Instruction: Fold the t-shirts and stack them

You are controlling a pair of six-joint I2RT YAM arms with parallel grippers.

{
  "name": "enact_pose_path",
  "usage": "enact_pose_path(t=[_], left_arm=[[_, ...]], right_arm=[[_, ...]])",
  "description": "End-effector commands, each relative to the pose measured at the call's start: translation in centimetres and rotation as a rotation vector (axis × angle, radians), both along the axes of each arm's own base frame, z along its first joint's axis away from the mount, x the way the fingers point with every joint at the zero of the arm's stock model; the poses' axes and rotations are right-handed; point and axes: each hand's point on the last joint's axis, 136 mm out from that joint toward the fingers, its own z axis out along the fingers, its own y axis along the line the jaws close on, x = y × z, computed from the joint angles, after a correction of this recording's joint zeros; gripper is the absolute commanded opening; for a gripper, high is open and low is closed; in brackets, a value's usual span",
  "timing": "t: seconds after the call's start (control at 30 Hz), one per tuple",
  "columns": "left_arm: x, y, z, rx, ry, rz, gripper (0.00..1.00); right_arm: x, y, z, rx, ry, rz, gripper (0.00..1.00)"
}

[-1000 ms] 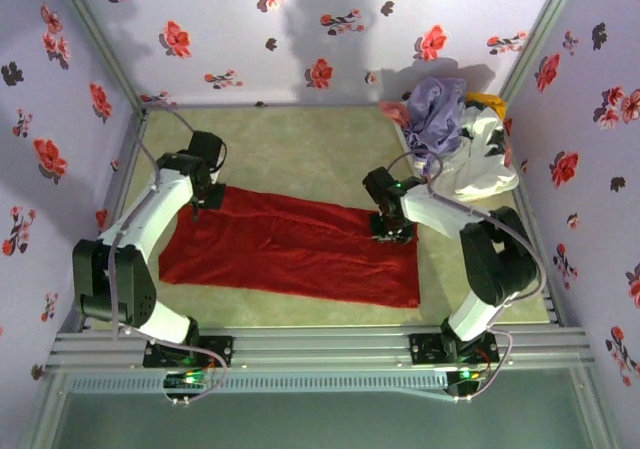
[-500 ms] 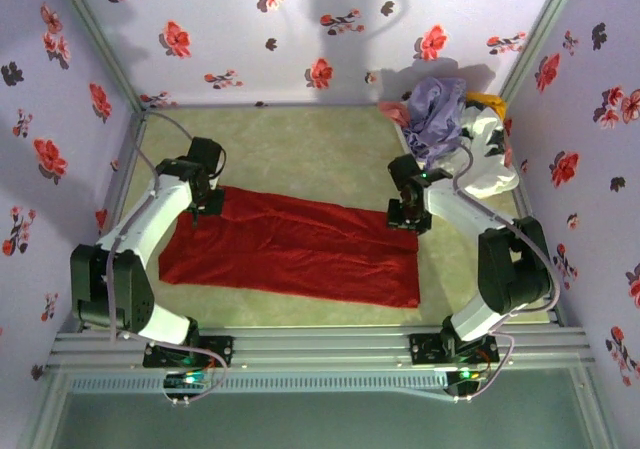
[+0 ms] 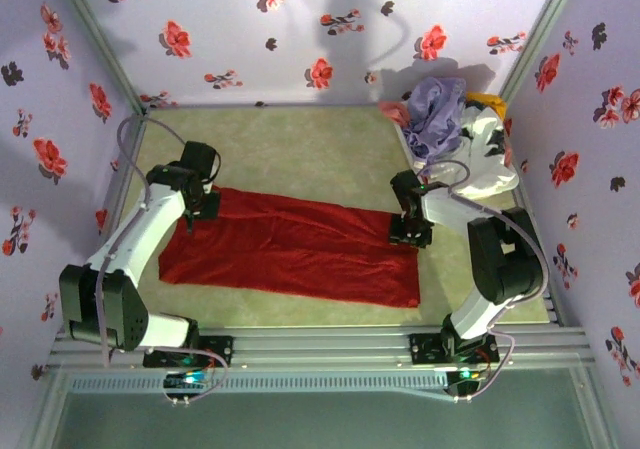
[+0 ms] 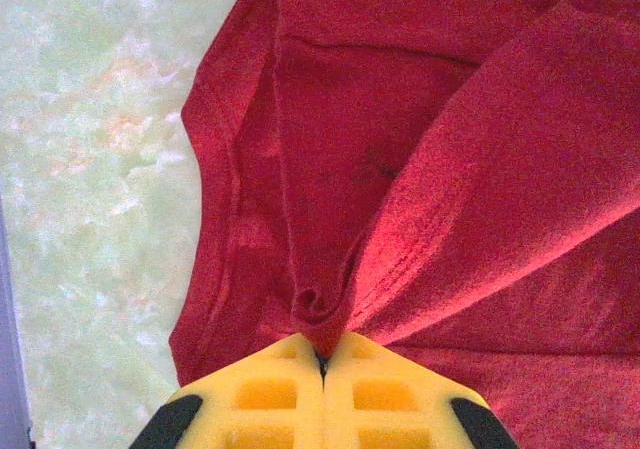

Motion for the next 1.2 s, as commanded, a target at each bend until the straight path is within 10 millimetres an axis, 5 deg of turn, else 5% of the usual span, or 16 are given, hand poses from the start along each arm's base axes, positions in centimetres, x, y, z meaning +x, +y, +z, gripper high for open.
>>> enact_pose_path(t=[0.0, 0.43, 0.63, 1.0, 1.17], left_arm=[[-0.6, 0.5, 1.9, 0.012, 0.001, 0.020, 0.00], [-1.8, 2.6, 4.7, 0.101, -0.011, 0.087, 0.00], [-3.9, 4.8, 2.6, 0.162, 0.096, 0.167, 0.00], [-5.4, 2.1, -1.1, 0.044, 0.287, 0.160, 0.00], [-7.0, 1.9, -4.0, 0.079, 0.502, 0.236, 0.02]], right_arm=[[-1.1, -0.8, -1.2, -0.034, 0.064, -0.018, 0.47], [-1.2, -1.0, -1.4, -0.054, 0.090, 0.000, 0.47], [-1.8, -1.6, -1.5, -0.084, 0.129, -0.003, 0.47], [-1.7, -1.5, -1.0, -0.075, 0.125, 0.008, 0.48], [-1.3, -1.4, -0.5, -0.077, 0.119, 0.015, 0.48]])
